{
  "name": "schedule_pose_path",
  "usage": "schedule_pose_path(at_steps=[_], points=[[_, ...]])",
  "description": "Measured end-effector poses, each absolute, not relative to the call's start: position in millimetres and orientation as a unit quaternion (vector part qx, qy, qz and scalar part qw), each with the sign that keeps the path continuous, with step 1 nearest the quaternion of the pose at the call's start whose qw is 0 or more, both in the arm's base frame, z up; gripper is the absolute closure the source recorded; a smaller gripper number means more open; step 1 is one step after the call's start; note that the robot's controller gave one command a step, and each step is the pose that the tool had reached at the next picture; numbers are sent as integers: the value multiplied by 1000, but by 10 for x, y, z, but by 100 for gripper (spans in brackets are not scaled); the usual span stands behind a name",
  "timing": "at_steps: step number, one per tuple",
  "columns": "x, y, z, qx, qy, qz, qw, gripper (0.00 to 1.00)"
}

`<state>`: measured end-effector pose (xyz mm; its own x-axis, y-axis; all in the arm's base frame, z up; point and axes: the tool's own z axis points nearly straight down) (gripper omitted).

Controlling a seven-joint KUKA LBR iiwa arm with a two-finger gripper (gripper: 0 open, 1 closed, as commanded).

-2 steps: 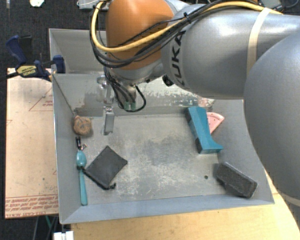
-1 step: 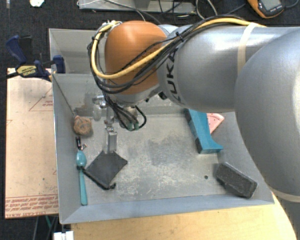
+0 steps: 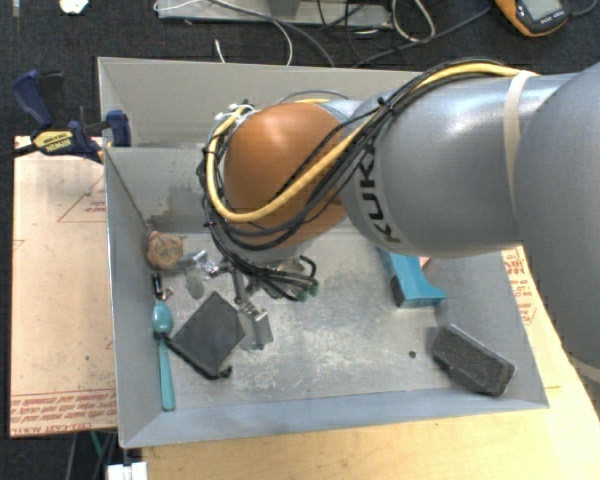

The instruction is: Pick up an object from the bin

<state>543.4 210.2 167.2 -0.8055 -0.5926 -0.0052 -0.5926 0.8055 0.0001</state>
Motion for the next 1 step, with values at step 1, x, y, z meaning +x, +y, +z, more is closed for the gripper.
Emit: schedule_pose_path(at_steps=[1], points=[[5241,2064,1470,-305,952,1,-1,0]])
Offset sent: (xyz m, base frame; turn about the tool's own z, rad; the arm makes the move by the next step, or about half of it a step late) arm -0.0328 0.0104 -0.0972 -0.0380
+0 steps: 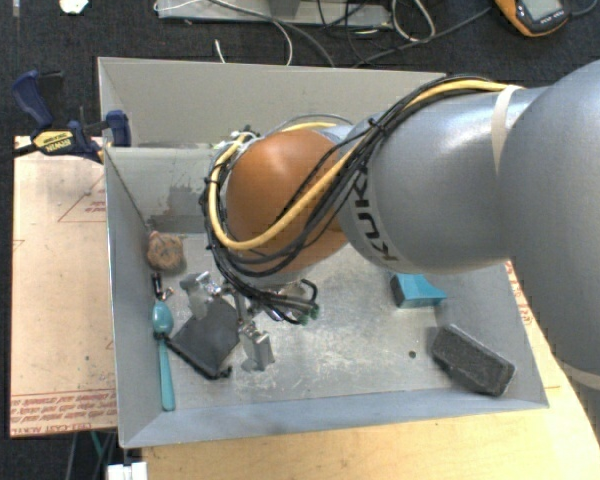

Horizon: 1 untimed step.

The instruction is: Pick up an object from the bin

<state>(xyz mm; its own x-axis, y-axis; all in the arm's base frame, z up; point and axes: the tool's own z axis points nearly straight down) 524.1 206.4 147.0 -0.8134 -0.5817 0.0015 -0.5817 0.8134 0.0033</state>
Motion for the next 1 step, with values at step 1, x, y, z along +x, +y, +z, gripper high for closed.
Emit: schedule_pose_path(at_steps=[1], points=[[5099,2209,664,330,-944,-2,0,0]])
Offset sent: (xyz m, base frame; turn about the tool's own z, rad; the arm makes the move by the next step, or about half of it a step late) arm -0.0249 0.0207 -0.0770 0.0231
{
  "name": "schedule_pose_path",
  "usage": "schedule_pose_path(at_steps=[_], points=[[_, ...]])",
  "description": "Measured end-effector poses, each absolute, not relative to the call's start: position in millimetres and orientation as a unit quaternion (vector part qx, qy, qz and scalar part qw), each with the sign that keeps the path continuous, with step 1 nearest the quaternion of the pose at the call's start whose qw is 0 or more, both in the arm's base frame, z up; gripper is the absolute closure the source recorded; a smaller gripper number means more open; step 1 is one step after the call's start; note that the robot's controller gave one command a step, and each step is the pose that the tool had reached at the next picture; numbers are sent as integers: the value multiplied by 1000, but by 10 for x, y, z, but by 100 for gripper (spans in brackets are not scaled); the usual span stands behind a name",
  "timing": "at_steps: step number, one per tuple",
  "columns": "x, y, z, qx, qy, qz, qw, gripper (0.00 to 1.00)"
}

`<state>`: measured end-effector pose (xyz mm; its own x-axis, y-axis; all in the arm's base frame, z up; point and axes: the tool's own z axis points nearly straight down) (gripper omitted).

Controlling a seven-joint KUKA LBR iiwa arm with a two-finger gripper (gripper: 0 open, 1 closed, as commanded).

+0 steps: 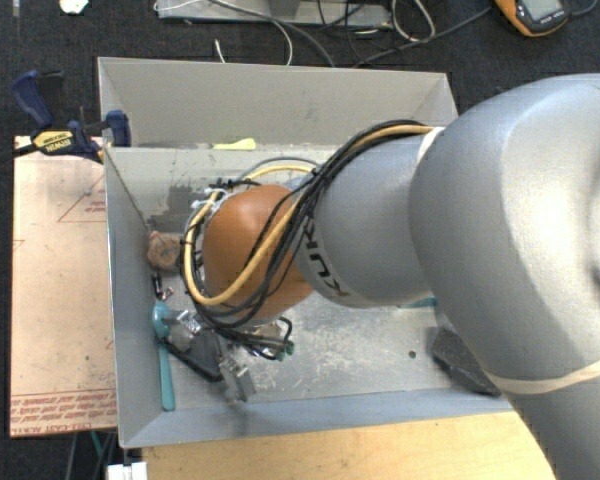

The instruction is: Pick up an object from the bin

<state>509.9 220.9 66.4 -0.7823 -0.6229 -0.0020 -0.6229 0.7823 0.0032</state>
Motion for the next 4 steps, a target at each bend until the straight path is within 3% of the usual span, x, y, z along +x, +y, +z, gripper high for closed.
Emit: schedule_pose_path(at_steps=[1,3,4], points=[[4992,2280,704,-293,956,3,6,100],[4985,2279,817,-293,956,3,5,100],[4970,2276,1223,-293,956,3,2,100]])
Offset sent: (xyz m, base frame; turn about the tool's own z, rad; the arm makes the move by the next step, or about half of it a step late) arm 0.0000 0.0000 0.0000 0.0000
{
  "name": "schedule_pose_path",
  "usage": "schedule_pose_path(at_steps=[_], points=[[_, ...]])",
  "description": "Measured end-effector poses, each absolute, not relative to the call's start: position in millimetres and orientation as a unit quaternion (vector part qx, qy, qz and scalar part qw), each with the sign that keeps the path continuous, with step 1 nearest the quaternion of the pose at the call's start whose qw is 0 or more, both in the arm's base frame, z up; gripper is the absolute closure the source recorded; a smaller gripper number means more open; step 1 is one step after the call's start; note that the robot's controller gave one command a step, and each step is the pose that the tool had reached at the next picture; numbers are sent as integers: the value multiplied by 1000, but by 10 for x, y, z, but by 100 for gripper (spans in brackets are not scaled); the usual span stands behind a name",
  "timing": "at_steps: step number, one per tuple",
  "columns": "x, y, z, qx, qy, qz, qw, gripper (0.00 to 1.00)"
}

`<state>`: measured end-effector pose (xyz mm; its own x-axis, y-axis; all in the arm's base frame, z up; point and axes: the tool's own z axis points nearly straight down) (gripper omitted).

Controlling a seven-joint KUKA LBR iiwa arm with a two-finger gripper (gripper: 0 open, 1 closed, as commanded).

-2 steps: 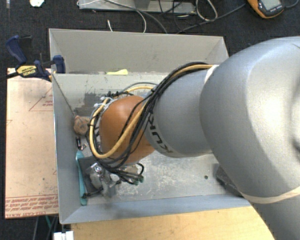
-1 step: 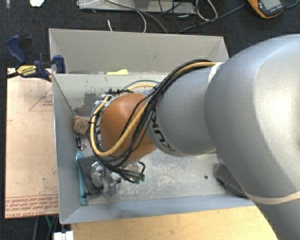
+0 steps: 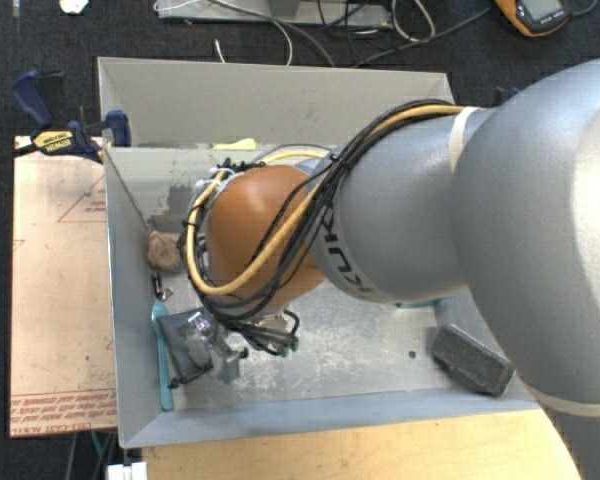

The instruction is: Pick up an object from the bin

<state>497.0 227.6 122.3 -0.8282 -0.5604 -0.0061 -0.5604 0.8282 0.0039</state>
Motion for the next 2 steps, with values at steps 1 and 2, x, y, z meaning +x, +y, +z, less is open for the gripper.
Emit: schedule_pose_path(at_steps=[1,2], points=[[4975,2283,1647,-293,956,3,3,100],[4985,2290,1816,-292,956,4,6,100]])
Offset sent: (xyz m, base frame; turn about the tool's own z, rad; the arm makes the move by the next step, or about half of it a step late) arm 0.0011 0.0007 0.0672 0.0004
